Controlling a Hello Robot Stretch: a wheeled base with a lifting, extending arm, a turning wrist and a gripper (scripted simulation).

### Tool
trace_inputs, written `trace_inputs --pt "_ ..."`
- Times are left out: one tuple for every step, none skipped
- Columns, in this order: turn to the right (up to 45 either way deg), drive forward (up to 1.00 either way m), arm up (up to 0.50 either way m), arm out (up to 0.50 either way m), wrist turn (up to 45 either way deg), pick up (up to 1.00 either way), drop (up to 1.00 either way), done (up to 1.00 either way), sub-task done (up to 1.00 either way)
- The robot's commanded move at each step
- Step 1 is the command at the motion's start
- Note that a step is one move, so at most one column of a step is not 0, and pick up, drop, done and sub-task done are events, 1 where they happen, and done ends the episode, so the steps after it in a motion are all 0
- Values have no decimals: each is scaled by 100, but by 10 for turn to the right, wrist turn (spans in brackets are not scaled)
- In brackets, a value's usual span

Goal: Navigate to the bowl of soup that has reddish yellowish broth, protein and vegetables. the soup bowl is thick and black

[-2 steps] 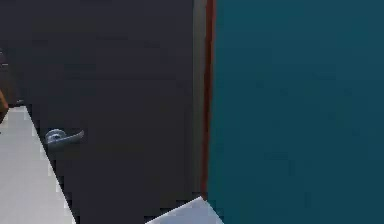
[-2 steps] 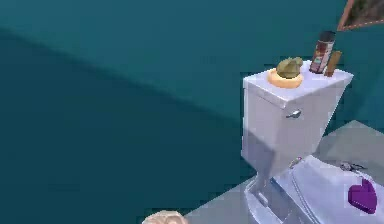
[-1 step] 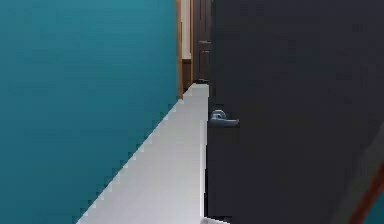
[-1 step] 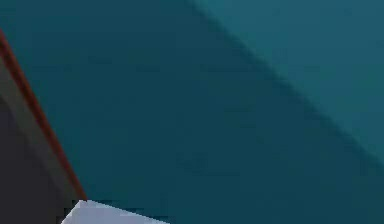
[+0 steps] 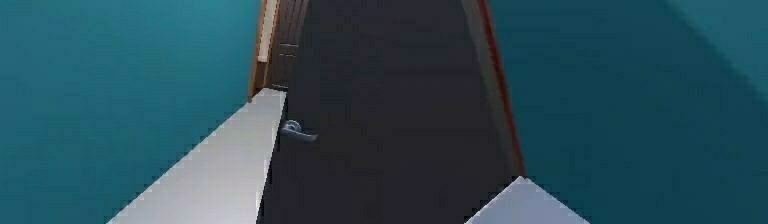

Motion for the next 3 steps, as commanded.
trace_inputs --pt "0 95 0 0 0 0 0 0 0" --pt "330 0 0 0 0 0 0 0 0" --pt "0 100 0 0 0 0 0 0 0"
